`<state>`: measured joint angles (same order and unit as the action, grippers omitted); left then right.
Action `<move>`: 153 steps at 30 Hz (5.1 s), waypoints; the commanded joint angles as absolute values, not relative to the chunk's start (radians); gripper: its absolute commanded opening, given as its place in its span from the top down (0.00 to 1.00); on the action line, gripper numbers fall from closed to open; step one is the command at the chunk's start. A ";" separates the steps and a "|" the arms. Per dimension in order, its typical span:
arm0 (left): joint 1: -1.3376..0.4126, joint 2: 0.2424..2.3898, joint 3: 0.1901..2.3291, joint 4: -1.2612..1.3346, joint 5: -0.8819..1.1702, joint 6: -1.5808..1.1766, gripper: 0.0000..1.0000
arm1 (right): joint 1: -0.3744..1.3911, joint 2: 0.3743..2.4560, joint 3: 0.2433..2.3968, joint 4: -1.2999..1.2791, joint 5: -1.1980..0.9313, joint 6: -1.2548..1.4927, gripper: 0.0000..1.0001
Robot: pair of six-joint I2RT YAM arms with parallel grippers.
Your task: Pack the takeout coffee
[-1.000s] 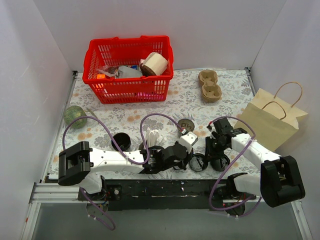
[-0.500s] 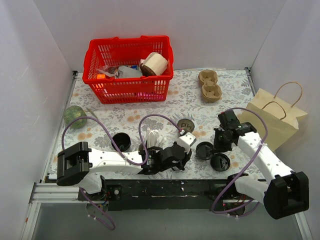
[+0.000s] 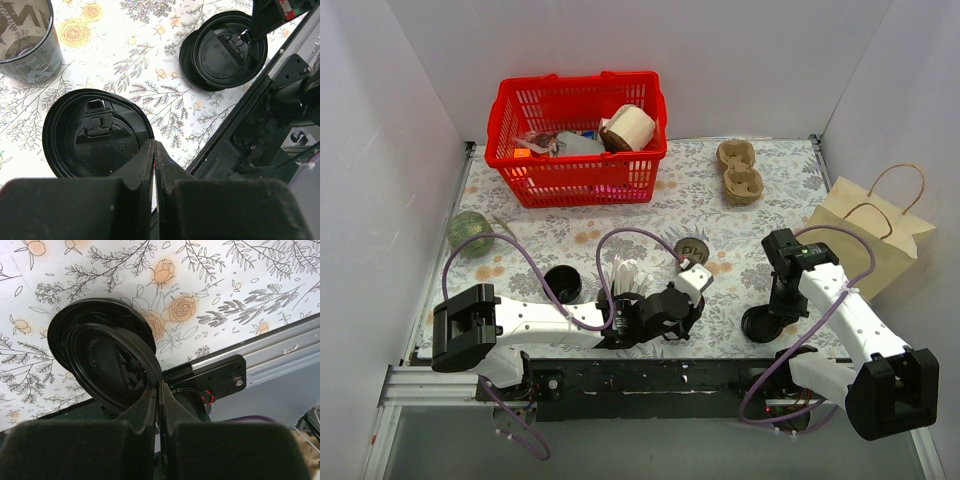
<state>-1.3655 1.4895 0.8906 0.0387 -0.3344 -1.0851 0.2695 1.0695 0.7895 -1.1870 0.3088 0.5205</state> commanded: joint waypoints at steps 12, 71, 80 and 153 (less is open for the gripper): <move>-1.368 1.447 0.885 0.057 -0.365 -1.058 1.00 | 0.268 1.075 0.690 -0.988 0.264 0.535 0.80; -0.787 1.152 0.870 0.781 1.221 -1.692 1.00 | 0.317 0.727 0.854 0.268 -1.385 0.238 0.20; -0.785 1.213 0.876 0.854 1.187 -1.732 1.00 | 0.413 0.810 0.867 0.191 -1.370 0.210 0.29; -0.689 1.715 1.206 -0.144 0.431 -1.269 0.02 | 0.265 1.402 0.979 -0.397 -0.520 0.423 0.63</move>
